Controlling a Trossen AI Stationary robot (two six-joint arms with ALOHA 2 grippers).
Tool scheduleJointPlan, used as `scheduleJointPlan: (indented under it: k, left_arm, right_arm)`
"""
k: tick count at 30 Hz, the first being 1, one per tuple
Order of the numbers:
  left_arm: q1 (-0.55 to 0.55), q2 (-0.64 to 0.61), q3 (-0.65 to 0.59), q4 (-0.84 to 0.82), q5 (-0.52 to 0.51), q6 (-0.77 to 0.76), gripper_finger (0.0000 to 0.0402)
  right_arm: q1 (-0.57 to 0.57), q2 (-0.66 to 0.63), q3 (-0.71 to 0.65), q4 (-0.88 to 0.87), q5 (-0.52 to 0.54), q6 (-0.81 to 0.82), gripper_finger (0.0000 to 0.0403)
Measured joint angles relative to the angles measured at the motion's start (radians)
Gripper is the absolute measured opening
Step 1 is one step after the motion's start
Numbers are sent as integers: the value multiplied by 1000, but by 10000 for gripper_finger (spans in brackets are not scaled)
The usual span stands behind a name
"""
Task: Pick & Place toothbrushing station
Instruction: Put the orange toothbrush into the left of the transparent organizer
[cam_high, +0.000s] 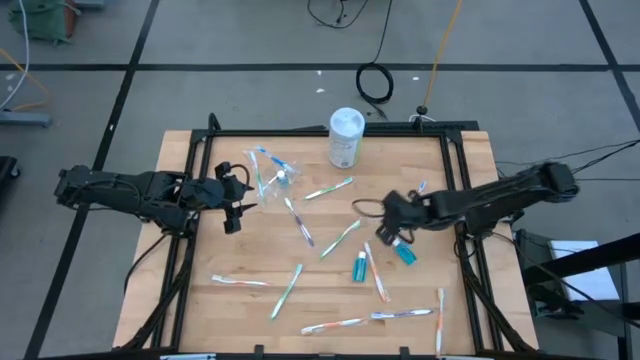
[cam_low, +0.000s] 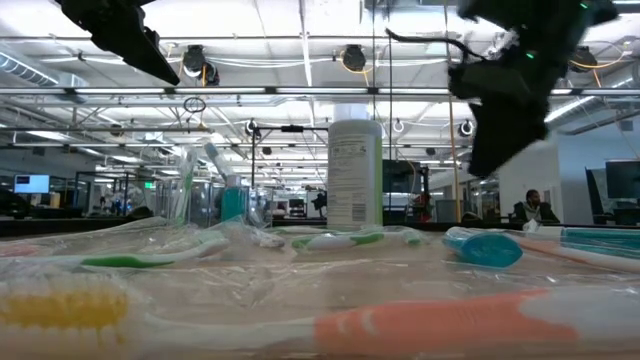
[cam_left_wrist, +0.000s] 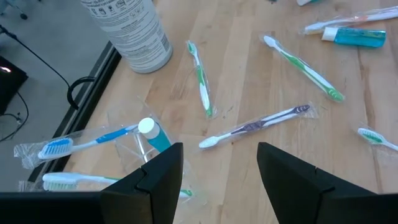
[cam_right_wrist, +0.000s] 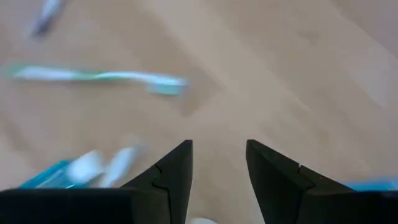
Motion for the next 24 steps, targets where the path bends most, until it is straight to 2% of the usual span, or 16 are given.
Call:
scheduleJointPlan:
  k: [9,15,20,24]
  left_arm:
    - [0,0,0,2,0,-1,212]
    - [0,0,0,14,20,-86,212]
    - [-2,11,0,5,165,-165,212]
    - [-31,57,0,-46,387,-216,212]
  right_arm:
    - [-52,-315,-288,1,-5,369,141]
    - [-56,-381,-326,96,-36,303,141]
    - [-56,-376,-326,207,-36,195,141]
    - [-56,-376,-326,245,-36,152,141]
